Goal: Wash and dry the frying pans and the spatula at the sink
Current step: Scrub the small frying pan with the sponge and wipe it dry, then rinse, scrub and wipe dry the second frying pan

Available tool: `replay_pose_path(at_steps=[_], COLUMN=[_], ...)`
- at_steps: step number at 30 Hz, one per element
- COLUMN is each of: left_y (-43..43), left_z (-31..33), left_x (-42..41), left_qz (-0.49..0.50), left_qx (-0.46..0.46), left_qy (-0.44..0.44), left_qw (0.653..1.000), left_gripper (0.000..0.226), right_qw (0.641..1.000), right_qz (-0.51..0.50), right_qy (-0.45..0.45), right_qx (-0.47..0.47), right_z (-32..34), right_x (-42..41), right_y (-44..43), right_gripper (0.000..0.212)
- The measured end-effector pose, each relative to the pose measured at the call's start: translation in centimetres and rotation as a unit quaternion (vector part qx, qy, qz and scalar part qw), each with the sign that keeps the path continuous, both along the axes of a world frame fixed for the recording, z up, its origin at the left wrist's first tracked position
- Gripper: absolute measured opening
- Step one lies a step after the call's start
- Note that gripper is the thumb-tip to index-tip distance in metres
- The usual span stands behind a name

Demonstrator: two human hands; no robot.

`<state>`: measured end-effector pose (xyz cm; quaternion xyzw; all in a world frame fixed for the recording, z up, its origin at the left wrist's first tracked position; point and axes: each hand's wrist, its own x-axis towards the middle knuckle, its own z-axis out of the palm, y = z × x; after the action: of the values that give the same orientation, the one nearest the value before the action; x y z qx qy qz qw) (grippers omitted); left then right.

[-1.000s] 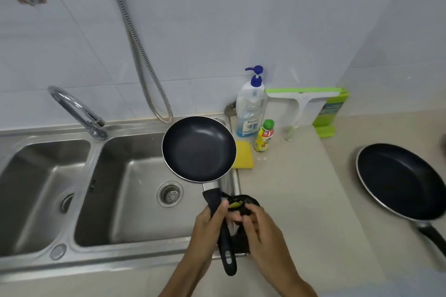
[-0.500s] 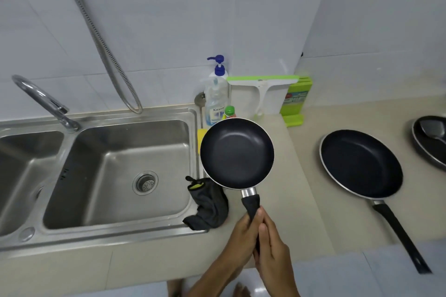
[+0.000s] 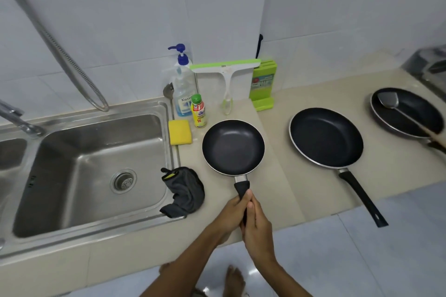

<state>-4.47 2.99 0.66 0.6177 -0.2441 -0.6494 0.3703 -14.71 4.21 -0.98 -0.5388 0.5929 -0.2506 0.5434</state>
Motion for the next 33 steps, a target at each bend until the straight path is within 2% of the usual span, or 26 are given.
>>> replay_pose_path(at_steps=[10, 16, 24, 29, 33], left_y=[-0.1, 0.0, -0.1, 0.1, 0.3], left_z=[-1.1, -2.2, -2.7, -2.1, -2.3], left_x=[0.6, 0.7, 0.6, 0.5, 0.5], left_qz=[-0.002, -0.001, -0.002, 0.003, 0.026], left_qx=[0.022, 0.029, 0.025, 0.027, 0.035], left_qy=[0.018, 0.019, 0.0, -0.015, -0.008], left_qw=[1.0, 0.999, 1.0, 1.0, 0.999], left_gripper=[0.039, 0.043, 0.046, 0.049, 0.049], right_qw=[1.0, 0.999, 0.999, 0.999, 0.998], right_qz=[0.027, 0.033, 0.037, 0.045, 0.053], right_qy=[0.008, 0.007, 0.013, 0.012, 0.019], right_qx=[-0.008, -0.003, -0.004, 0.019, 0.029], right_z=[-0.9, -1.5, -1.7, -1.3, -1.3], right_x=[0.2, 0.3, 0.4, 0.4, 0.4], right_y=[-0.2, -0.2, -0.1, -0.1, 0.0], right_gripper=[0.048, 0.058, 0.054, 0.06, 0.048])
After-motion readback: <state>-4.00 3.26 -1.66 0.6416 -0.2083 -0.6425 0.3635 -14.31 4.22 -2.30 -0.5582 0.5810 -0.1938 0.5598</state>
